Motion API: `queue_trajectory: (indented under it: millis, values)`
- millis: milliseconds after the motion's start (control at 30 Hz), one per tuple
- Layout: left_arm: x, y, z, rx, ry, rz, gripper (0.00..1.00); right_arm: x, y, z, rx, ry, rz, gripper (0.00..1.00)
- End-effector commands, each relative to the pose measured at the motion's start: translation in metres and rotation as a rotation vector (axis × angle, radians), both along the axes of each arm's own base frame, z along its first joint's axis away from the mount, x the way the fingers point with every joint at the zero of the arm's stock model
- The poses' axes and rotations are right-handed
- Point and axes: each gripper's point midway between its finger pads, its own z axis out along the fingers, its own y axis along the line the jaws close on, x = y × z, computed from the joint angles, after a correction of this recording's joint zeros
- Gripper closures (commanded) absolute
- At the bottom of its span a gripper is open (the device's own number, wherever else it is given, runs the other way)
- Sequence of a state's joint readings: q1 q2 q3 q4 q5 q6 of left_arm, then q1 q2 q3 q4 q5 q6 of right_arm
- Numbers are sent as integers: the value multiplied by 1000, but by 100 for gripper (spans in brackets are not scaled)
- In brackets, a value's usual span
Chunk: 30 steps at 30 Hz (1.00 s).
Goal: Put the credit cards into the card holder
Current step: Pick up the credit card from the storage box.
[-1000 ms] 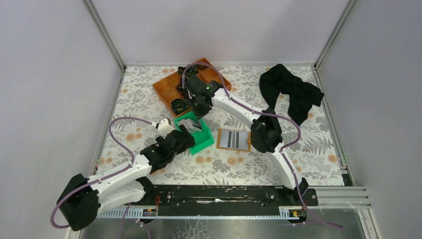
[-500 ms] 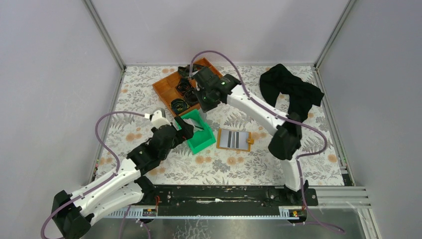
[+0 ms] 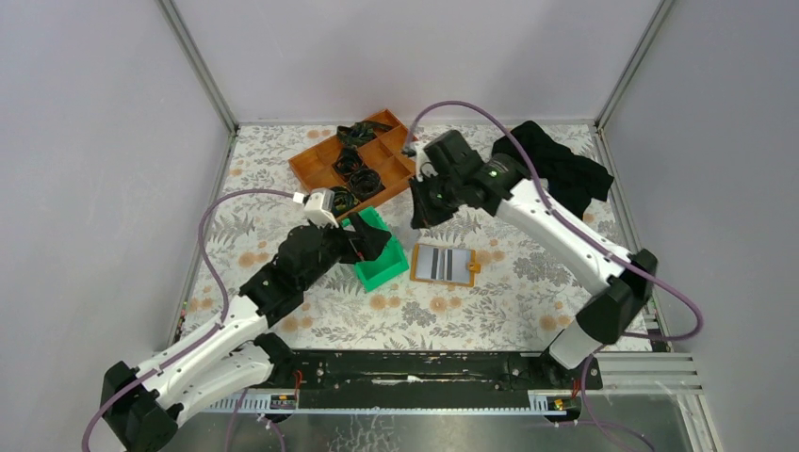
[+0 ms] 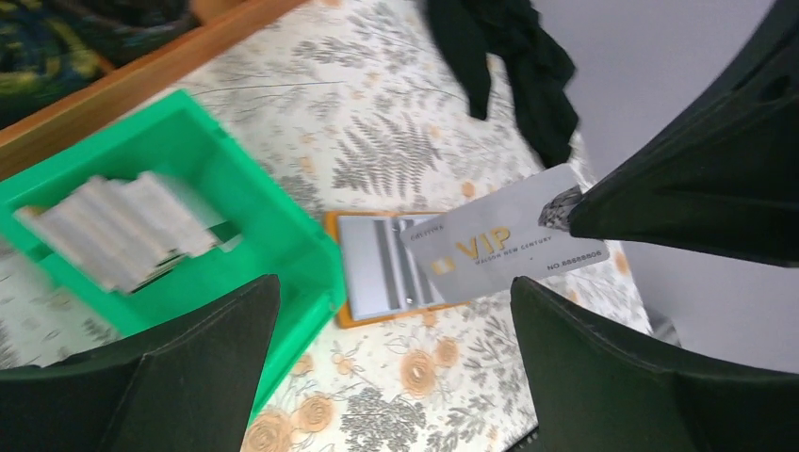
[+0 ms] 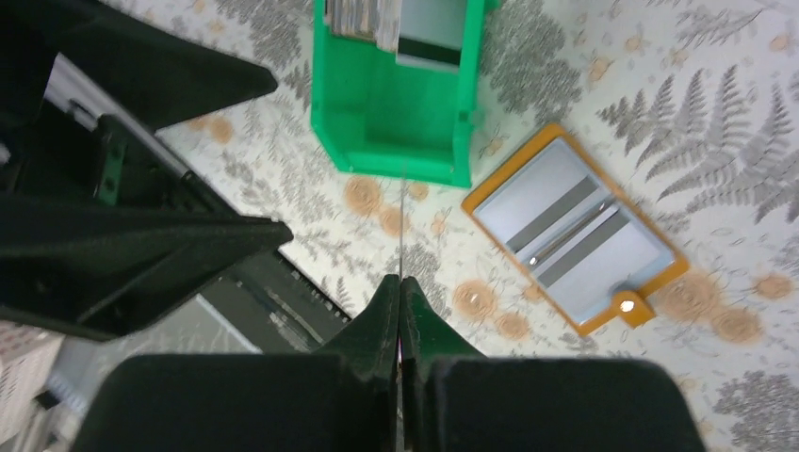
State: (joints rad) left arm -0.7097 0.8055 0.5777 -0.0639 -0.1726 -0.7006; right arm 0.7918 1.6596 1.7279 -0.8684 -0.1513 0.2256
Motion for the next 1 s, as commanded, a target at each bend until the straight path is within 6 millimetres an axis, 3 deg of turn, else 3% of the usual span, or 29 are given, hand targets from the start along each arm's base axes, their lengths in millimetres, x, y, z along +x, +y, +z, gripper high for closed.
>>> queue_trajectory:
  millis: [0,267,567,967]
  values:
    - [-11,-40,51,-109,-156,-279,0,-27,-10,26,181,64,76,100]
    - [-30,-71,50,-177,-113,-569,1,-55,-21,19,286,191,142,100]
    - [-43,-76,47,-243,-81,-711,8,-69,-30,19,384,292,174,100]
    - [-64,-80,36,-327,-12,-860,20,-71,-29,21,462,370,184,100]
